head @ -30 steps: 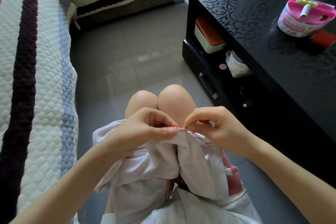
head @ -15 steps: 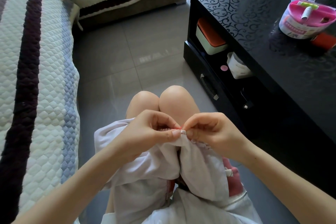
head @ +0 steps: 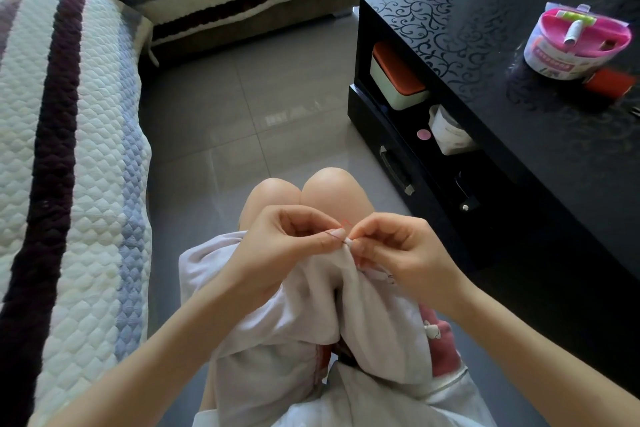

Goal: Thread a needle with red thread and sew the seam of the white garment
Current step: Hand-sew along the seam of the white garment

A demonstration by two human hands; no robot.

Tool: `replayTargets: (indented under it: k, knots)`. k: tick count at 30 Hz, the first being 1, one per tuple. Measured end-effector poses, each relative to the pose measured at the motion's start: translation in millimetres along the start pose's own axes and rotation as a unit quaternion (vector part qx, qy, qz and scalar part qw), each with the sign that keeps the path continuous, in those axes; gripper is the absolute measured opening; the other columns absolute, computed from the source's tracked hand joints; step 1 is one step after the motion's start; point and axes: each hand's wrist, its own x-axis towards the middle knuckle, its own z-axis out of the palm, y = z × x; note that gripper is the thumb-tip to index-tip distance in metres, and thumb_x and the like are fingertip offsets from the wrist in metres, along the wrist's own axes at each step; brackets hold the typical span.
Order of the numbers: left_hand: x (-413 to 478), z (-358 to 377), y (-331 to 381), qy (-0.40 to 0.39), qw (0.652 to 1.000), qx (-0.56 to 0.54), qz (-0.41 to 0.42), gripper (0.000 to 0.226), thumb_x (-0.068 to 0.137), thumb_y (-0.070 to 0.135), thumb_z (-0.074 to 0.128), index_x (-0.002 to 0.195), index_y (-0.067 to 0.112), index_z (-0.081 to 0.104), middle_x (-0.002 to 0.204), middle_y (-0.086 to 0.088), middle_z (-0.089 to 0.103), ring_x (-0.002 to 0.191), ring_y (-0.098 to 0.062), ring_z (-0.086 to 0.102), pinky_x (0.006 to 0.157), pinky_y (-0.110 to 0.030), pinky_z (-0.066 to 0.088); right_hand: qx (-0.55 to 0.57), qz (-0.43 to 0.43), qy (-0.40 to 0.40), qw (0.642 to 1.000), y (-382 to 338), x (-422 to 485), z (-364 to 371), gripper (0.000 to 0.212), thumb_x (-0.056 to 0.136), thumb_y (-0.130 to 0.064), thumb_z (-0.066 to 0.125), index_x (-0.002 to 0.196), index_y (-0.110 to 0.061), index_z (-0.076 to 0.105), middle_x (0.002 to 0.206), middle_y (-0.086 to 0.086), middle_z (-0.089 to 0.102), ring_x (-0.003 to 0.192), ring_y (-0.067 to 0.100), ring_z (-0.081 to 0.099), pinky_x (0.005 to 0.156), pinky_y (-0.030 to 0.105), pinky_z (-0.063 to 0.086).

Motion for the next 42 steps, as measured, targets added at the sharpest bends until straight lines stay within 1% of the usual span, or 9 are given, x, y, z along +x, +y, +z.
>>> replayTargets:
  k: [3,6,11,17,22,27,32,37,42]
  knots:
    - [0.6,3.7,-1.8,0.015,0.999,-0.024,-0.024,0.011,0.068,0.014,0.076,0.072,0.004,0.074,0.073,-0.008,0.073,0.07,-0.01,0.066,0.065,-0.016,0.05,-0.15,-0.064,0.036,0.986,1.0,-1.8,-7.4,0.007,0.085,-0.011,0.069,0.091,-0.007,0.07,0.081,-0.002,0.071,0.075,0.007,0.067,0.071,0.023,0.053]
    - [4.4,6.3,-3.8,0.027,0.998,-0.048,-0.041,0.007,0.071,0.013,0.07,0.069,0.007,0.073,0.071,-0.004,0.072,0.07,-0.007,0.066,0.064,-0.014,0.049,-0.334,-0.226,0.072,0.912,3.0,0.3,-11.2,0.017,0.085,-0.022,0.066,0.096,-0.01,0.073,0.103,-0.001,0.069,0.098,0.015,0.065,0.085,0.038,0.051]
    - [6.0,7.7,-4.0,0.013,0.997,-0.063,-0.047,0.006,0.076,0.008,0.068,0.073,0.005,0.072,0.076,-0.007,0.072,0.076,-0.011,0.068,0.069,-0.016,0.052,-0.406,-0.344,0.106,0.84,1.0,10.1,-1.6,0.02,0.09,-0.025,0.063,0.081,-0.011,0.075,0.095,0.003,0.069,0.085,0.024,0.061,0.067,0.043,0.049]
    - [6.6,3.7,-5.4,0.005,0.995,-0.074,-0.073,0.01,0.076,0.009,0.068,0.07,0.01,0.075,0.074,-0.007,0.072,0.073,-0.011,0.067,0.067,-0.017,0.053,-0.52,-0.399,0.062,0.753,-6.0,13.2,0.2,0.017,0.092,-0.019,0.058,0.083,-0.01,0.069,0.094,0.001,0.069,0.087,0.025,0.061,0.07,0.04,0.046]
    - [8.7,-1.1,-1.4,-0.038,0.989,-0.08,-0.115,0.008,0.071,0.015,0.071,0.075,0.009,0.074,0.078,-0.007,0.072,0.073,-0.011,0.068,0.065,-0.018,0.053,-0.533,-0.356,-0.006,0.767,-13.7,17.4,3.8,0.023,0.094,-0.018,0.048,0.08,-0.006,0.061,0.095,0.005,0.064,0.089,0.027,0.057,0.069,0.043,0.045]
    - [10.9,-1.9,-1.3,-0.068,0.986,-0.063,-0.136,0.007,0.076,0.015,0.073,0.08,0.01,0.074,0.088,-0.01,0.07,0.089,-0.017,0.065,0.079,-0.025,0.051,-0.545,-0.42,0.003,0.725,-15.3,21.4,8.5,0.007,0.086,-0.003,0.053,0.08,-0.003,0.057,0.086,0.011,0.063,0.079,0.03,0.055,0.068,0.04,0.046]
    - [9.9,7.3,-3.1,0.001,0.994,-0.052,-0.1,0.022,0.087,0.01,0.063,0.068,0.013,0.073,0.073,-0.004,0.069,0.076,-0.012,0.064,0.069,-0.02,0.05,-0.493,-0.467,0.033,0.733,-7.4,18.5,10.6,0.021,0.08,0.009,0.054,0.088,-0.009,0.046,0.079,0.015,0.061,0.07,0.025,0.049,0.068,0.032,0.045]
    - [9.2,16.4,-5.2,0.066,0.996,-0.036,-0.054,0.024,0.085,0.009,0.068,0.062,0.015,0.072,0.066,-0.002,0.067,0.067,-0.009,0.061,0.062,-0.017,0.047,-0.416,-0.43,0.034,0.801,-11.0,17.7,15.2,0.015,0.086,0.005,0.046,0.088,-0.009,0.044,0.079,0.015,0.059,0.072,0.024,0.049,0.071,0.029,0.043]
    - [11.0,23.3,-3.5,0.098,0.995,-0.032,-0.01,0.027,0.085,0.003,0.066,0.061,0.014,0.072,0.064,0.0,0.07,0.064,-0.003,0.064,0.059,-0.013,0.049,-0.318,-0.364,0.081,0.872,-13.2,12.1,14.7,0.012,0.092,0.0,0.043,0.085,-0.009,0.044,0.074,0.014,0.055,0.065,0.029,0.052,0.061,0.04,0.044]
